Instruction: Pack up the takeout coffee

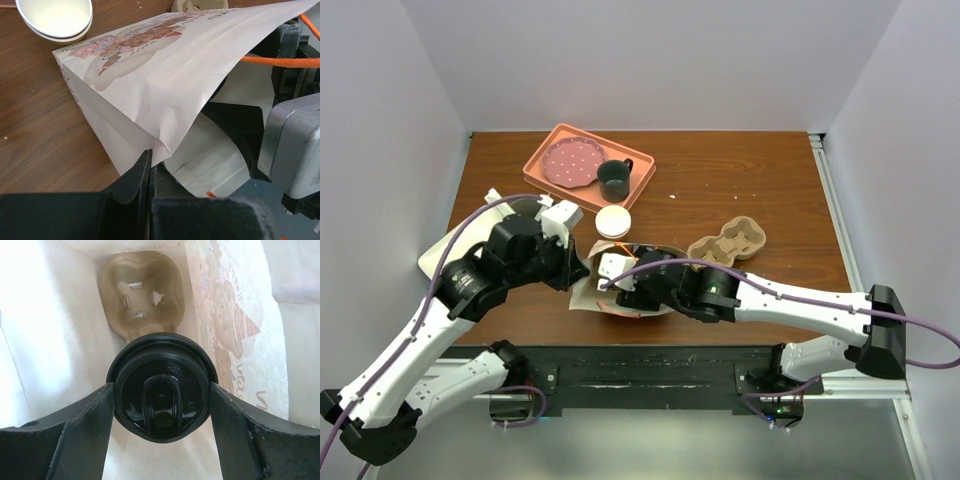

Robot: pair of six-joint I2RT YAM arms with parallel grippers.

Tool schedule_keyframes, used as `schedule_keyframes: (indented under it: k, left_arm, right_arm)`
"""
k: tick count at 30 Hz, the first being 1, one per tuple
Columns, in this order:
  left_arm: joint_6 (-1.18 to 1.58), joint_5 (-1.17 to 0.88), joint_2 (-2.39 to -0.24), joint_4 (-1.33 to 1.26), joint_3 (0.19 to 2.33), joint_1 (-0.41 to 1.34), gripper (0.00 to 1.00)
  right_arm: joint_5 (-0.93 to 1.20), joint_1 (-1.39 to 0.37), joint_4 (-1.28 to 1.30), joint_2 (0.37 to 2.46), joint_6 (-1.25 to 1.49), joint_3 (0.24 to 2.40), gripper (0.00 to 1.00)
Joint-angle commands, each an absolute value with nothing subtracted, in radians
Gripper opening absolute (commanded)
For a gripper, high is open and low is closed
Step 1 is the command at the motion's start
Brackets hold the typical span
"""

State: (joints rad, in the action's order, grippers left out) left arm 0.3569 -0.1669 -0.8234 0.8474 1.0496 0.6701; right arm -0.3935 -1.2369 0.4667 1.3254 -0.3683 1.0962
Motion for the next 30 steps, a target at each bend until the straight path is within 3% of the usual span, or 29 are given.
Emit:
schedule_keyframes:
  k: [1,8,16,21,30]
  left_arm:
    - [0.377,-0.127,-0.859,0.879,1.140,0.676,0.00]
    - [0.406,-0.147,-0.871,0.887,1.177,0.675,0.00]
    - [0.440,-0.201,-0.741,0.759,0.977,0.675,0.00]
    - [0.428,-0.204,-0.723,0.753,0.962,0.675,0.00]
    - [0.422,-0.204,-0.724,0.799,1.011,0.675,0.00]
  right_arm:
    - [-0.353,-1.239,0.492,1.279,-0.400,1.098,0.20]
    - [-0.279,-1.241,0.563,1.284,-0.492,1.092,0.19]
    - [-0.190,-1.285,0.540,1.308,-0.578,1.100,0.19]
    - [-0.155,-1.296,0.538,1.370,-0.603,1.126,0.19]
    - [-0.343,-1.301,0.491,1.454,-0.548,1.120,0.17]
